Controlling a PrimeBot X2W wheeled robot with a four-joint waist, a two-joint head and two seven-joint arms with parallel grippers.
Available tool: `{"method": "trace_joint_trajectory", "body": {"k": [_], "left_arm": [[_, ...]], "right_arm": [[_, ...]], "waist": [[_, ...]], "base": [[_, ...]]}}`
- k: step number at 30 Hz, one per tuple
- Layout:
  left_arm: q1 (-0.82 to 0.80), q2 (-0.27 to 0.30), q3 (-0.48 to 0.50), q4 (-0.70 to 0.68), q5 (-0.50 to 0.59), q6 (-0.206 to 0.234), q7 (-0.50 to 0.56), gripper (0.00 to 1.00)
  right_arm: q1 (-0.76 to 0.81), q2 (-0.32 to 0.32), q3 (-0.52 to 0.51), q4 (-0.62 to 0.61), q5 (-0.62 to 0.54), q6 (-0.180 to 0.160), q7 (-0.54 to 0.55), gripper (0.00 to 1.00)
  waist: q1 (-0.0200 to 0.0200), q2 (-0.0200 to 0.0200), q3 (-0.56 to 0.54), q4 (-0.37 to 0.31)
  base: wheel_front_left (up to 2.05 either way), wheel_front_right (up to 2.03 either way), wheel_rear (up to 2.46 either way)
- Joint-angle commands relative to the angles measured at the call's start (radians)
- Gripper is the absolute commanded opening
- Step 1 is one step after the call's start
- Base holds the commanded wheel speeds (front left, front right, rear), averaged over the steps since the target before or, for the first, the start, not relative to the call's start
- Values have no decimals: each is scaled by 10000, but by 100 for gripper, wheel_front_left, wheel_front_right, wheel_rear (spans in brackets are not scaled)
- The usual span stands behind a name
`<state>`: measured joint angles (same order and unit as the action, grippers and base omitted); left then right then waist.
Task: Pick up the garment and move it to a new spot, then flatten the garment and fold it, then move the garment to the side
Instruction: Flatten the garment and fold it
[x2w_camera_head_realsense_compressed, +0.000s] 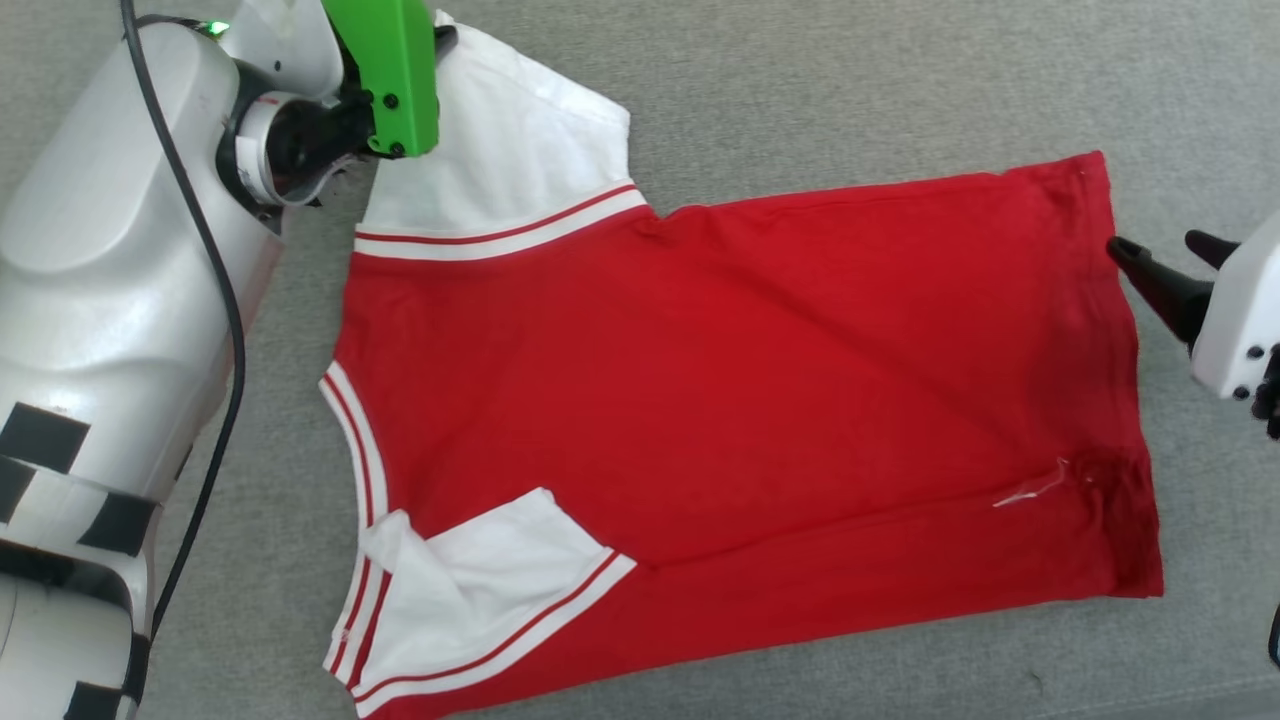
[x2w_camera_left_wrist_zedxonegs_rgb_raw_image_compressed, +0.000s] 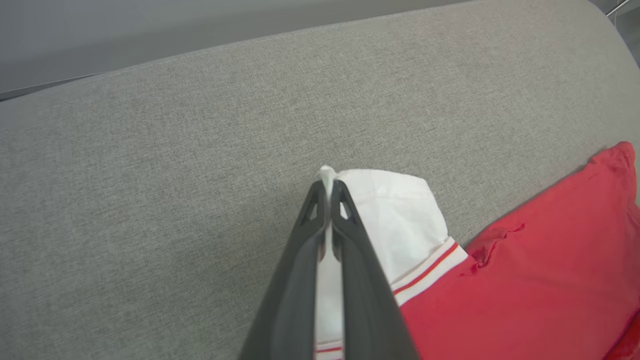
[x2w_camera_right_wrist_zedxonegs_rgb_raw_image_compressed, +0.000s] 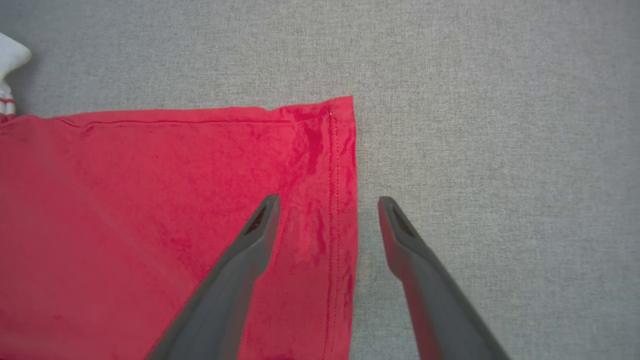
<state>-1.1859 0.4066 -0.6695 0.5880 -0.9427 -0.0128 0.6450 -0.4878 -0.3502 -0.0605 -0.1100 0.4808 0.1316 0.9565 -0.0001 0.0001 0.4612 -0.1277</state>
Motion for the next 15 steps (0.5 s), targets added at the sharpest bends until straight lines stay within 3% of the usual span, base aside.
{"method": "trace_joint_trajectory", "body": {"k": [1, 15], "left_arm": [[241, 73, -38, -352, -8, 64, 18, 0], [1016, 450, -330, -3813, 197, 980, 471, 0]], "right_arm": [[-424, -53, -41, 341, 48, -9, 234, 100], [-2557, -355, 432, 3397, -919, -9, 411, 100]], "waist": [[1, -1, -70, 350], [1, -1, 469, 1225]], "base": [[0, 0, 0], [0, 0, 0]]}}
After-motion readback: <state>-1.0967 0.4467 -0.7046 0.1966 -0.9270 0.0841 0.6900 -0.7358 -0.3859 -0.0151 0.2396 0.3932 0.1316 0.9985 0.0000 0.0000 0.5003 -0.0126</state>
